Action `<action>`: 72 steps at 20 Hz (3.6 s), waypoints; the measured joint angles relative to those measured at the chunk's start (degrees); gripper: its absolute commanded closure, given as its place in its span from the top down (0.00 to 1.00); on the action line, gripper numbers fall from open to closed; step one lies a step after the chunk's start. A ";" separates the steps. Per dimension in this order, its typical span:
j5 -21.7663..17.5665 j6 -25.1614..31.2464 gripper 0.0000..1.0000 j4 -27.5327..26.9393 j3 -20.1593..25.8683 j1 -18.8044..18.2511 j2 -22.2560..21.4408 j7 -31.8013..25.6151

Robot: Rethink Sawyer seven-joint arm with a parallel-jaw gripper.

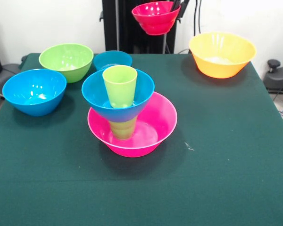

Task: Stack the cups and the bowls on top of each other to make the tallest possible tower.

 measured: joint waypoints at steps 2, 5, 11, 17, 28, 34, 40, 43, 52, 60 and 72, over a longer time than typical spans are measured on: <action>-0.01 0.01 0.00 -0.85 -0.07 -0.14 0.67 0.00; -0.03 0.00 0.00 -2.59 -0.09 -1.16 2.58 0.00; -0.04 0.00 0.00 -5.30 -0.45 -4.43 6.22 0.00; -0.05 0.00 0.00 -7.44 0.08 -9.27 9.35 0.00; -0.04 0.24 0.00 -10.28 0.38 -10.78 12.56 0.00; -0.05 1.41 0.00 -11.17 0.32 -9.28 12.81 0.00; -0.04 3.72 0.00 -11.91 0.31 -8.27 12.84 0.00; -0.04 4.61 0.00 -12.55 0.30 -8.27 12.84 0.00; -0.05 7.01 0.00 -14.90 0.30 -8.26 12.84 0.00; -0.05 10.92 0.00 -16.80 0.28 -7.87 12.80 0.00; -0.06 12.37 0.00 -18.08 0.76 -8.65 13.33 0.00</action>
